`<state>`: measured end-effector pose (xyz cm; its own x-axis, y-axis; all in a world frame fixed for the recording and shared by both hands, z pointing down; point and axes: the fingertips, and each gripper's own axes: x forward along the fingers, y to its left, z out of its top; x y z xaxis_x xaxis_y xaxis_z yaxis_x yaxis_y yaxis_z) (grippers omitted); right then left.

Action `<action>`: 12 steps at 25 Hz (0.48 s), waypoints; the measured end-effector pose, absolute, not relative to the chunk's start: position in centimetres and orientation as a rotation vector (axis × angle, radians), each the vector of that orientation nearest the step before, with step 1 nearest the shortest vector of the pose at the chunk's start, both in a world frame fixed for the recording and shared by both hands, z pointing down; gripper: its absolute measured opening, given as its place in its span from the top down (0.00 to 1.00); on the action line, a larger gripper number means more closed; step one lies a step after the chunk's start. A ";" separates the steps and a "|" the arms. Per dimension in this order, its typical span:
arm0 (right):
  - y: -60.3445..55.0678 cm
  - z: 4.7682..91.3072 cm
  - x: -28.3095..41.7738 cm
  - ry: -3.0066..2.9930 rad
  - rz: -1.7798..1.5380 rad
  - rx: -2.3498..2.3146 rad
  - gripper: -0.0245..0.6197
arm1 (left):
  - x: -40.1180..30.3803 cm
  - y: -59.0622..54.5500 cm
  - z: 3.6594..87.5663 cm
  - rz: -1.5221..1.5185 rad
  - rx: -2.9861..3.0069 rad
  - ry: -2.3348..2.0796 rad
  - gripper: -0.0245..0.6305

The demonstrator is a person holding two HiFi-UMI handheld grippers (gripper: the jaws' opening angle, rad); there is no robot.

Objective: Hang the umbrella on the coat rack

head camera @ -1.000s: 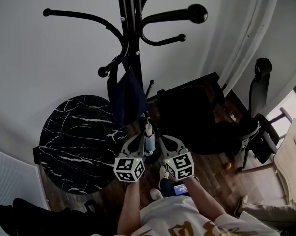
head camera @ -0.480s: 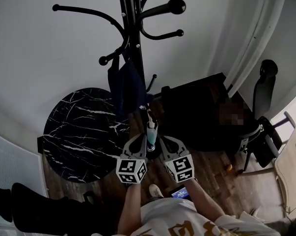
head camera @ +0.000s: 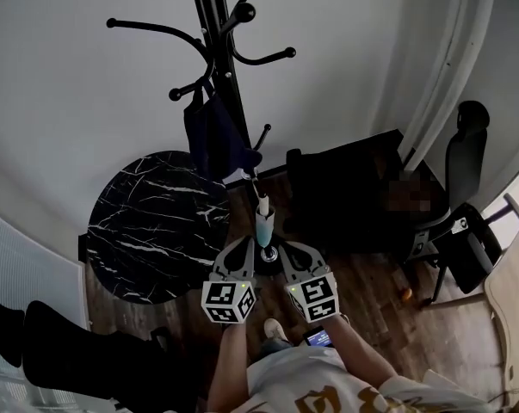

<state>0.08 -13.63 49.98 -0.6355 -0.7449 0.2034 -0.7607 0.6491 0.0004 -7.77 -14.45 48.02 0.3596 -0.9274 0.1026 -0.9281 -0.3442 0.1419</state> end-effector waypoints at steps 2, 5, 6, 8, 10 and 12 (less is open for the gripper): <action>-12.7 49.2 0.7 -2.711 0.132 1.244 0.95 | -7.3 -13.3 47.9 -0.004 2.438 -1.691 0.93; -11.4 48.6 1.4 -2.741 0.143 1.247 0.95 | -6.6 -11.7 47.9 -0.017 2.434 -1.702 0.93; -10.8 48.5 1.6 -2.749 0.145 1.240 0.95 | -6.3 -11.1 48.0 -0.018 2.432 -1.703 0.93; -9.7 48.5 1.8 -2.766 0.156 1.220 0.95 | -5.6 -10.1 48.2 -0.020 2.430 -1.694 0.93; -8.8 48.6 1.9 -2.777 0.171 1.202 0.95 | -5.2 -9.3 48.3 -0.020 2.428 -1.690 0.93; -8.2 48.7 2.0 -2.779 0.177 1.199 0.95 | -5.1 -8.8 48.1 -0.018 2.428 -1.699 0.93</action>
